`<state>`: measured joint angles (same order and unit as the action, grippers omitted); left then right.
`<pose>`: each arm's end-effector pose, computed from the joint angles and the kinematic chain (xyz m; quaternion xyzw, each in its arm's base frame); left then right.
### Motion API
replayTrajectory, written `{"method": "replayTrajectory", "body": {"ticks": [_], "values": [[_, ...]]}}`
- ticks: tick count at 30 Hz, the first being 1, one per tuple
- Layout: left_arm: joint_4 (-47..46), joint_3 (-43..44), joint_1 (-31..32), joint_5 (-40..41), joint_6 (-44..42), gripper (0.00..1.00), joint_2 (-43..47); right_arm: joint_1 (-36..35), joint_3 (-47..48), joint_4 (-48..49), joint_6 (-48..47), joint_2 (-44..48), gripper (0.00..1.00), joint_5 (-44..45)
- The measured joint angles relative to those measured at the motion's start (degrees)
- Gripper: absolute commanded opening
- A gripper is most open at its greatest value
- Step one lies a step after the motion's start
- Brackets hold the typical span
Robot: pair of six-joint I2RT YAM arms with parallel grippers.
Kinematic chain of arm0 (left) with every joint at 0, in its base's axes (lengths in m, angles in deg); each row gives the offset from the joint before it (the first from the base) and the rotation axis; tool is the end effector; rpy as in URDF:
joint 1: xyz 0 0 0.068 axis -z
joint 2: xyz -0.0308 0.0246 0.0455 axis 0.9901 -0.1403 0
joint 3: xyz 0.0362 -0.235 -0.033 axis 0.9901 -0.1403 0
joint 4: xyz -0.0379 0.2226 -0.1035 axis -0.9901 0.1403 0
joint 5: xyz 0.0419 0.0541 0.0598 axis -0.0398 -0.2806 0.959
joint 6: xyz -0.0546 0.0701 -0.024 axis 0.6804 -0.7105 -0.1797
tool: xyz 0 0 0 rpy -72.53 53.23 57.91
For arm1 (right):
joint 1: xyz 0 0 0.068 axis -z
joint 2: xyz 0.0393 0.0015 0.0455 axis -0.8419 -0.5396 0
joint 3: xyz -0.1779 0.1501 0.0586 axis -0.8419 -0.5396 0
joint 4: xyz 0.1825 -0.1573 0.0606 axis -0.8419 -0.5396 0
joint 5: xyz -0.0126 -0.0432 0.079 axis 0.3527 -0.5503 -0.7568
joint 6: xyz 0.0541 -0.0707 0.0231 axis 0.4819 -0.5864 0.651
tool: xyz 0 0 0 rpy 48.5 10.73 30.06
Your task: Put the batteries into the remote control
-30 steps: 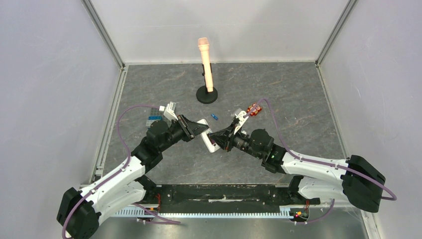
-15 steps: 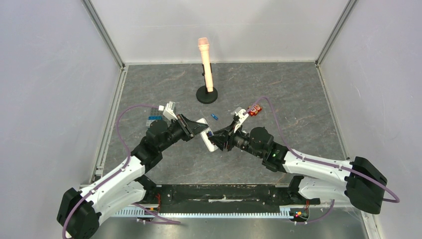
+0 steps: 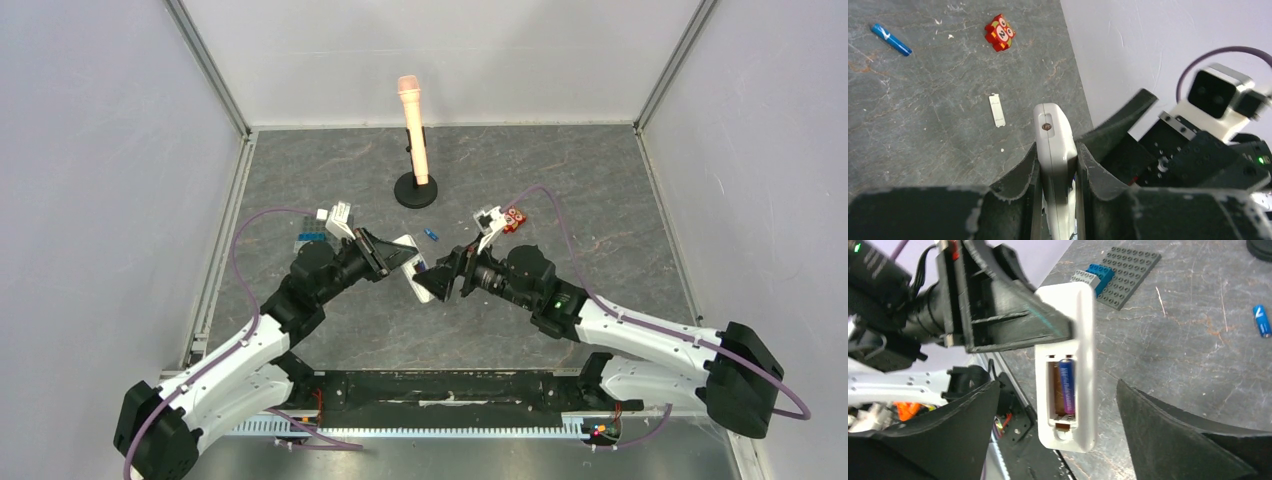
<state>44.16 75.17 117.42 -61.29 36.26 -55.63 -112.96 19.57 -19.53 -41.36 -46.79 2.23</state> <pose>0.1989 -0.1606 0.2351 -0.0930 0.7490 -0.5260 0.3920 0.1655 0.2492 0.2477 -0.1250 0.7321 0.5041 0.4407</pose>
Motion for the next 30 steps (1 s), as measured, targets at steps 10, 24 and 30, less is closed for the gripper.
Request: {"method": "replayTrajectory", "body": {"ticks": [10,24,30], "values": [[-2.0,0.0,0.0,0.1,-3.2,0.02,2.7,7.7,-3.1,0.3,21.0,-0.6,0.98,-6.5],[-7.0,-0.8,0.0,1.5,-3.4,0.02,2.4,8.1,-5.9,14.4,41.5,-3.9,0.98,-11.0],[-9.2,-2.0,0.0,1.2,-4.1,0.02,2.4,8.4,-5.9,20.8,48.2,-9.7,0.98,-14.2]]}}
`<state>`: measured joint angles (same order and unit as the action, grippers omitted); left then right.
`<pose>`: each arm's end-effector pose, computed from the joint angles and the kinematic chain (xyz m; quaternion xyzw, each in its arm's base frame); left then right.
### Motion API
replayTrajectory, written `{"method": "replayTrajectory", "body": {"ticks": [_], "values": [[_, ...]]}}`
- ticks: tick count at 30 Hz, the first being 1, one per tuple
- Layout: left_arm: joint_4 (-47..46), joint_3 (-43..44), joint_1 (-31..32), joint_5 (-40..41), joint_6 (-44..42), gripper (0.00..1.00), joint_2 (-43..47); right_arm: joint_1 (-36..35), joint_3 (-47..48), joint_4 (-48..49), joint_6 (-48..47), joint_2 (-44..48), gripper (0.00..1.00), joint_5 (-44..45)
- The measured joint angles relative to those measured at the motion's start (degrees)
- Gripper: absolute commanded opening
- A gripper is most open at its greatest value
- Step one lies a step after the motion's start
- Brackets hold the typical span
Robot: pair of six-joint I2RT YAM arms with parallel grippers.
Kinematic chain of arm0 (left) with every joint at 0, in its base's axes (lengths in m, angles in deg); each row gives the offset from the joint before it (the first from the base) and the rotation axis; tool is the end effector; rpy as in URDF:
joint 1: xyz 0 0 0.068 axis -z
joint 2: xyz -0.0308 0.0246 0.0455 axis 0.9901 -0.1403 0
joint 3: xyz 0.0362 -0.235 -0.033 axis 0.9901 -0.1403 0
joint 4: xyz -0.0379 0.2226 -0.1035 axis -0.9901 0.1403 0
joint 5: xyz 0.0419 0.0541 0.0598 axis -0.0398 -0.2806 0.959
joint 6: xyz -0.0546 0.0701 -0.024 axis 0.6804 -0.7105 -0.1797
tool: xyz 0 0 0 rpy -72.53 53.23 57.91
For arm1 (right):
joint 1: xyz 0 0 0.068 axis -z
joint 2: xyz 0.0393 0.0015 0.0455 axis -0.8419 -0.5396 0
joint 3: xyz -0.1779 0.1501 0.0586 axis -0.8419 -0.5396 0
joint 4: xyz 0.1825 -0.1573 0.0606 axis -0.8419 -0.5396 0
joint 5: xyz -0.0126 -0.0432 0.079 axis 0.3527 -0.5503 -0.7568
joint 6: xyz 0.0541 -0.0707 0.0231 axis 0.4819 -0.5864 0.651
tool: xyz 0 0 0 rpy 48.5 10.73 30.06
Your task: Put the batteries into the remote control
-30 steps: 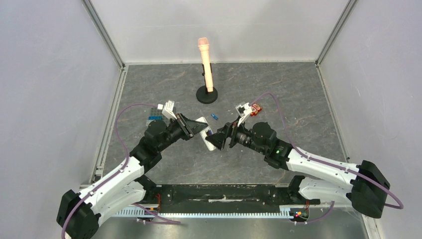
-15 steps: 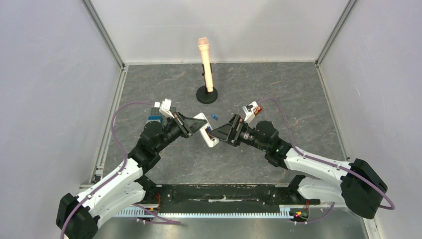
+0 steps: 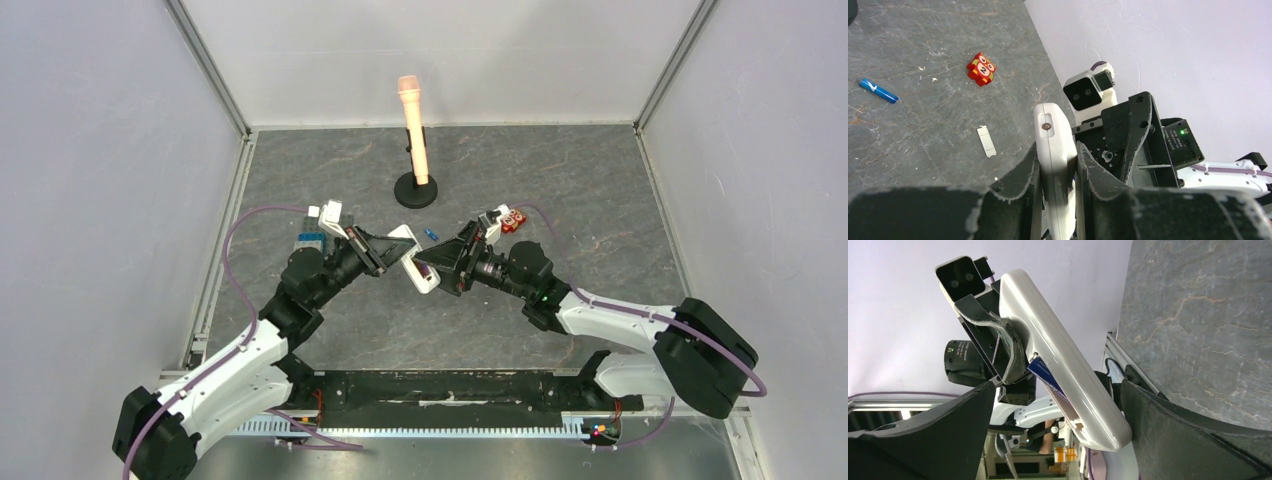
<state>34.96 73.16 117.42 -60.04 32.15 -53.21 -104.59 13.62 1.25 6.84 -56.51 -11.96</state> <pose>0.1959 -0.1563 0.2560 -0.0587 0.6957 -0.5460 0.4631 0.1923 0.2437 0.2163 0.1417 0.6977 0.6808 0.1721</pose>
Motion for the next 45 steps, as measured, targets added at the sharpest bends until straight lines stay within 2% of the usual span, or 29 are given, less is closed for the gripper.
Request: {"method": "replayTrajectory", "body": {"ticks": [7,14,23,25,30,39,45], "values": [[-2.7,-1.0,0.0,-0.4,-1.1,0.02,0.6,0.2,-1.0,4.1,4.2,-1.0,0.97,-0.7],[-5.7,-2.0,0.0,-1.7,-1.7,0.02,1.2,0.8,-2.8,8.7,8.2,-1.6,0.85,-1.1],[-10.0,-3.2,-0.1,-4.4,-2.3,0.02,0.1,1.0,-2.8,12.5,10.9,-4.5,0.84,-2.8],[-10.6,-3.2,-0.1,-4.9,-2.3,0.02,-0.2,1.0,-2.8,12.9,11.1,-4.5,0.81,-3.0],[-12.2,-3.2,-0.1,-5.9,-2.3,0.02,-0.3,1.0,-2.8,13.6,11.6,-4.7,0.65,-3.7],[-13.4,-3.2,-0.1,-6.2,-2.3,0.02,-0.2,1.4,-3.5,17.3,13.2,-6.6,0.52,-4.5],[-13.6,-3.2,-0.1,-5.7,-1.6,0.02,0.0,1.4,-3.9,19.8,13.5,-7.3,0.48,-5.2]]}}
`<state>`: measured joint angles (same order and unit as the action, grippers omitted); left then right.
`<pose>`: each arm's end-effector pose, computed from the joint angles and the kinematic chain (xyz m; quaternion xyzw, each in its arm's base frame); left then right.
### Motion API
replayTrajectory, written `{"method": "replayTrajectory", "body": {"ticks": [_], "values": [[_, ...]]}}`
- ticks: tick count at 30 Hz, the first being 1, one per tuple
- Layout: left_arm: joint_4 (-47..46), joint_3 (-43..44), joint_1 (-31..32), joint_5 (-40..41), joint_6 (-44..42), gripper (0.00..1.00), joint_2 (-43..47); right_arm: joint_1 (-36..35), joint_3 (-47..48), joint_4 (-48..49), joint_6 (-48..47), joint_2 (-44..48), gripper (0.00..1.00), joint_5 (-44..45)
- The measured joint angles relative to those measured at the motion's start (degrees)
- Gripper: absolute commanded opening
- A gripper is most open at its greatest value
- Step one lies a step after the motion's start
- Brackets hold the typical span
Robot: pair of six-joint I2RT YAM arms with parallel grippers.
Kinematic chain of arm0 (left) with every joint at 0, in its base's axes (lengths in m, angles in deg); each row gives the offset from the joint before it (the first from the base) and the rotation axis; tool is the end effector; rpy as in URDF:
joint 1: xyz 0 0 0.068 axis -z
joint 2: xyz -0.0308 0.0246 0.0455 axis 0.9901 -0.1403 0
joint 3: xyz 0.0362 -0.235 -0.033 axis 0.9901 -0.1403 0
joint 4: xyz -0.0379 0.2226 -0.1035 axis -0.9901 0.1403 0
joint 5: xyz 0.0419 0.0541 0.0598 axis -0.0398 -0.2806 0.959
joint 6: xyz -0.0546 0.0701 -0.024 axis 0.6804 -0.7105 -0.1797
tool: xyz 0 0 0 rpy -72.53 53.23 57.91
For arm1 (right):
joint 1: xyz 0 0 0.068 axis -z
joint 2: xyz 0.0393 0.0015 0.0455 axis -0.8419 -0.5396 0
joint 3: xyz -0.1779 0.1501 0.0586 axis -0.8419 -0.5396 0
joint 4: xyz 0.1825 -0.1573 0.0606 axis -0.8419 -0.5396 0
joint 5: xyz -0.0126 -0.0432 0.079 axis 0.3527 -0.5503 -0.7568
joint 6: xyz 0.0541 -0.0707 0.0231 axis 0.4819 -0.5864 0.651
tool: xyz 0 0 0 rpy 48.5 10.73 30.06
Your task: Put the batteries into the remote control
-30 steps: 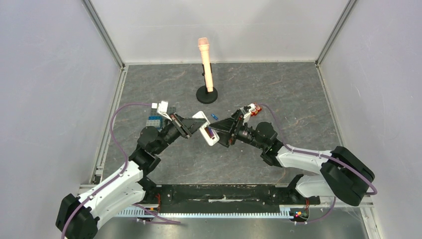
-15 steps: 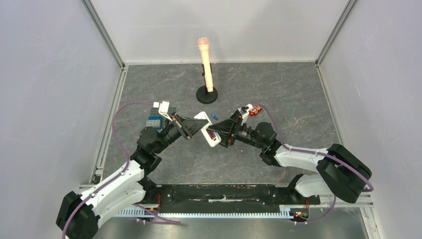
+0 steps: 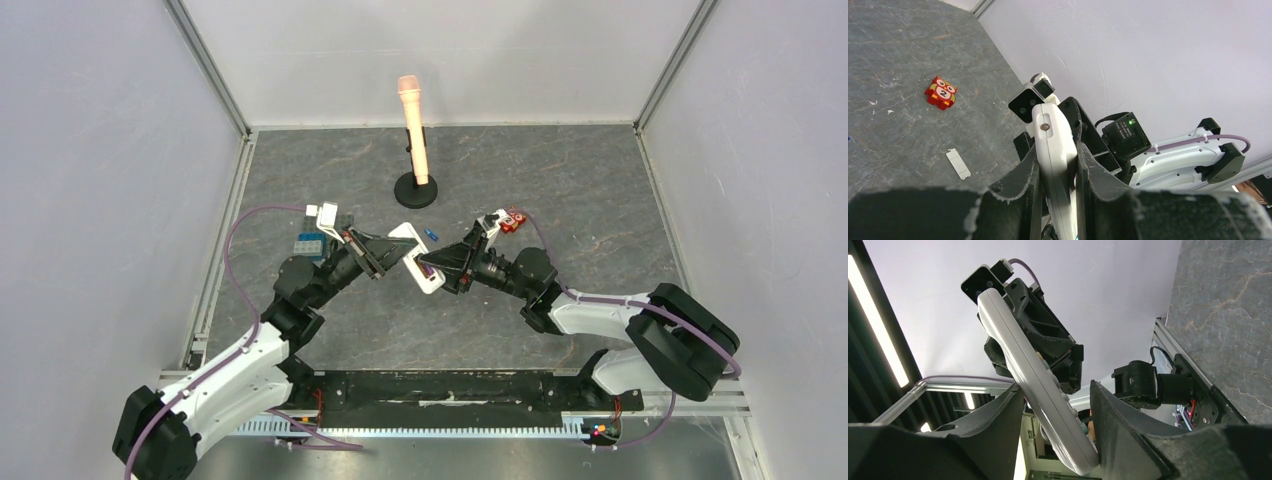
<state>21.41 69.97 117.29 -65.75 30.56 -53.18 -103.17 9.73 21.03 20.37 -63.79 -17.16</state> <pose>0.1861 -0.1585 0.2705 0.0040 0.6331 -0.5964 0.4933 0.1921 0.2427 0.2078 0.1673 0.6398 0.7445 0.0920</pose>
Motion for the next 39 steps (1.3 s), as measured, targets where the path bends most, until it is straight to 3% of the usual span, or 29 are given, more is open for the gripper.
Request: {"method": "replayTrajectory", "body": {"ticks": [3,5,7,9,15,21,30,39], "values": [[0.5,0.0,0.0,0.3,0.8,0.02,0.5,0.0,-0.2,0.9,0.0,0.0,0.5,-0.2],[1.4,0.1,0.0,0.9,1.0,0.02,1.0,0.0,-0.2,0.9,0.0,0.0,0.59,-0.2],[2.8,0.3,0.1,1.3,0.9,0.02,1.4,0.0,-0.2,0.7,0.0,0.0,0.74,-0.2],[4.4,0.3,0.1,1.8,0.6,0.02,1.9,0.1,-0.2,0.9,0.0,0.0,0.81,-0.3],[8.2,0.3,0.1,4.4,0.3,0.02,2.8,0.7,-0.2,-1.0,-2.4,1.3,0.88,-0.4],[12.9,0.4,0.1,9.0,-1.1,0.02,5.0,1.7,-0.2,-9.3,-9.8,4.7,0.88,0.0],[26.4,1.1,0.1,21.4,-7.1,0.02,13.3,2.5,5.9,-34.5,-37.9,6.7,0.81,13.6],[32.9,1.8,0.1,26.0,-10.9,0.02,16.5,2.6,17.0,-38.2,-73.1,-9.7,0.74,26.7]]}}
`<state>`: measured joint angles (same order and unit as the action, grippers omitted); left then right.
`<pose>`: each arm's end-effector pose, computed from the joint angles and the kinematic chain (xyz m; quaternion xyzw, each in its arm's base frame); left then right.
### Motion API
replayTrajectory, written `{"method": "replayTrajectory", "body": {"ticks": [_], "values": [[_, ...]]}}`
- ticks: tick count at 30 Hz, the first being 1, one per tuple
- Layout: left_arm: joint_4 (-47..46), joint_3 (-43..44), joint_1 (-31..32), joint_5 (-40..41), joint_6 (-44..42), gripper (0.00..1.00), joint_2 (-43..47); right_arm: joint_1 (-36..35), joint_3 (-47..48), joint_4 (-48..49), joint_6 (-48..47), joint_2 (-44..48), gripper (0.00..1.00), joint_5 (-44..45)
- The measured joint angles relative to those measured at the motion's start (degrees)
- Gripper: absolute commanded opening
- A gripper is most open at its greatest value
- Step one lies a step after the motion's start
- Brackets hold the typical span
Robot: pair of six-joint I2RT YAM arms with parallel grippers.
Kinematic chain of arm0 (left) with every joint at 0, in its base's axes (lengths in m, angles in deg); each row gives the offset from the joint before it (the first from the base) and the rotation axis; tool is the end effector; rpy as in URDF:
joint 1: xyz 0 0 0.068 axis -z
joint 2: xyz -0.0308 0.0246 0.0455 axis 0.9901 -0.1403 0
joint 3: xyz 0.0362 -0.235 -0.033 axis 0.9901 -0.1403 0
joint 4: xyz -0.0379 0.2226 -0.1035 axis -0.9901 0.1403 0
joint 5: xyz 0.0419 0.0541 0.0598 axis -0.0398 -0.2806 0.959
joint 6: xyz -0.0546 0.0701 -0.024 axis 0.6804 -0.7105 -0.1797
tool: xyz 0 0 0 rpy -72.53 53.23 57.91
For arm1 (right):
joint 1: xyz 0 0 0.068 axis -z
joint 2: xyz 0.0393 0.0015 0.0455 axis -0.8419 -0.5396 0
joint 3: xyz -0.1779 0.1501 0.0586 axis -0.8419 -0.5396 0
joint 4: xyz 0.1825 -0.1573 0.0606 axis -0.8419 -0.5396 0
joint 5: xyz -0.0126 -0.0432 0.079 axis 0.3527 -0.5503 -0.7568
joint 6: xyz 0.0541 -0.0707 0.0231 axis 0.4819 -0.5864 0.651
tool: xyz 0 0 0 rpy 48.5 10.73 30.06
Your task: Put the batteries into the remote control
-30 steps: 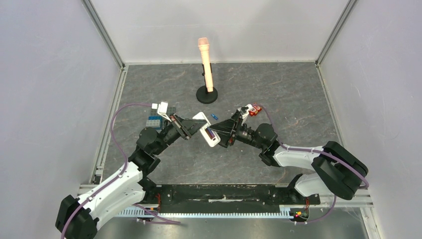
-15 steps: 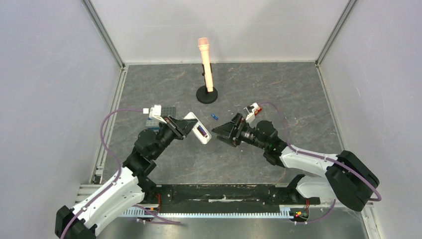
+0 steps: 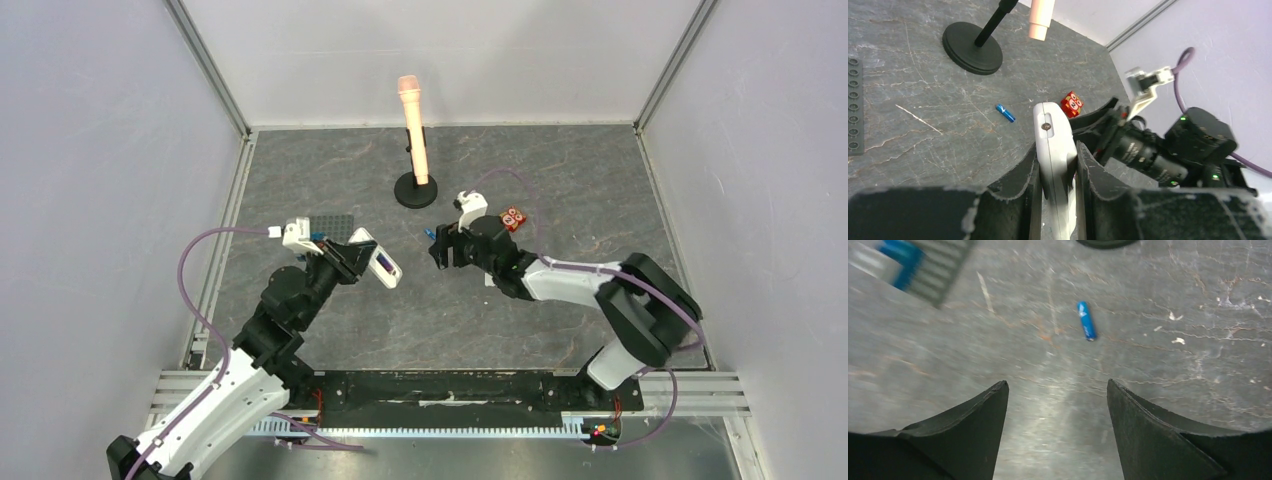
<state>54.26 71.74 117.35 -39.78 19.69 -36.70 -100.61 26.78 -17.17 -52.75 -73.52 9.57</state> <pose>0.1788 -0.1080 0.2543 -0.1085 0.7154 -0.3775 0.5779 0.2660 0.2415 0.1554 -0.0934 0.8287 0.2924 0.4679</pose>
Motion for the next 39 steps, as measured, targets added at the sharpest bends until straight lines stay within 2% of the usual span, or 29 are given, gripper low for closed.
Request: {"method": "replayTrajectory", "body": {"ticks": [4,8,13,18,25,31,35,39], "values": [[0.4,0.4,0.0,-0.3,-0.1,0.02,-1.0,0.0,1.4,0.0,-9.7,-7.2,0.71,1.2],[0.4,0.5,0.0,-0.6,-0.1,0.02,-2.2,0.0,4.6,0.0,-14.2,-12.7,0.66,2.0],[0.5,0.5,-0.2,-1.0,-0.1,0.02,-2.9,0.0,12.3,-0.6,-16.8,-18.9,0.5,3.5],[0.6,0.5,-0.4,-1.0,-0.3,0.02,-1.7,0.1,18.4,-2.1,-17.6,-23.3,0.47,5.0],[0.7,0.7,-0.5,-0.9,-1.5,0.02,-0.7,0.4,19.0,-4.6,-17.3,-25.2,0.46,5.1],[0.7,0.8,-0.5,-0.9,-1.7,0.02,-0.7,0.8,21.5,-5.7,-17.2,-26.7,0.27,5.0],[0.7,0.8,-0.5,-0.9,-1.7,0.02,-0.7,0.7,22.0,-5.7,-17.6,-27.1,0.1,4.9],[0.7,0.8,-0.5,-1.0,-1.7,0.02,-0.8,0.7,22.0,-5.8,-17.9,-27.1,0.04,5.0]]}}
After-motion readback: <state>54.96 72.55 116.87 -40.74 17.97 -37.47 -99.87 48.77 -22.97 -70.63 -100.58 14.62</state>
